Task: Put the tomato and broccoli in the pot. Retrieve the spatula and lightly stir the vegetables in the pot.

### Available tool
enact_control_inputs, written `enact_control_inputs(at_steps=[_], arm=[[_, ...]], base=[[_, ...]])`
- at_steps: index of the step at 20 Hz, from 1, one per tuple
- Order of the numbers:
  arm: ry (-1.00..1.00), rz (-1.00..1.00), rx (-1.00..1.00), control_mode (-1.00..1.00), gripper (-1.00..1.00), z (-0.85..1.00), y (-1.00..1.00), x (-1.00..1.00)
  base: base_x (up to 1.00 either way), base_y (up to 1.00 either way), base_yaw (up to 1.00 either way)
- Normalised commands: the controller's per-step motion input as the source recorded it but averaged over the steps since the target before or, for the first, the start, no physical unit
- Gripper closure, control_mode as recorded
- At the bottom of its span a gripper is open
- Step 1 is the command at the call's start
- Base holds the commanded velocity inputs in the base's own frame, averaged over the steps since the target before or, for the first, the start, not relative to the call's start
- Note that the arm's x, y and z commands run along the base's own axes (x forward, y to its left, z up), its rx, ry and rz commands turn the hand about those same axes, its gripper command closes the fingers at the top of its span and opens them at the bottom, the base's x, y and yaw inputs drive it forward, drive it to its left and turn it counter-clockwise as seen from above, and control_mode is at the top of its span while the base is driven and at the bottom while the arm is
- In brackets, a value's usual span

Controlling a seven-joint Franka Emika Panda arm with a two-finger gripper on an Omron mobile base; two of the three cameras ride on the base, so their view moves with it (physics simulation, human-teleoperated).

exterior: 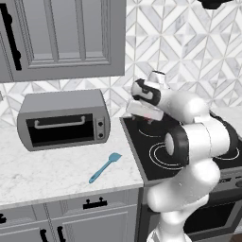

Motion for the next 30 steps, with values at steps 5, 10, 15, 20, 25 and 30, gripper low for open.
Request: enact_control_inputs(at_steps=[5, 10, 15, 20, 25, 30], arm=[[0.16, -0.2, 0.0, -1.0, -1.0, -0.42, 1.0, -1.0], [0.16, -0.19, 0.0, -1.0, -1.0, -0.54, 1.0, -0.93], [0.24, -0.13, -0.06, -1.0, -1.0, -0.42, 0.99, 0.01], [0.11, -0.05, -0.1, -1.0, -1.0, -0.21, 0.97, 0.02], [0.0, -0.01, -0.23, -1.0, -1.0, -0.16, 0.53, -0.04], [0.0, -0.14, -0.1, -1.0, -1.0, -0.4, -0.13, -0.13]], base=[[0.0, 0.0, 0.0], [0.0, 0.0, 0.0], [0.0, 0.0, 0.0], [0.0, 0.0, 0.0], [0.0, 0.0, 0.0], [0.0, 0.0, 0.0]])
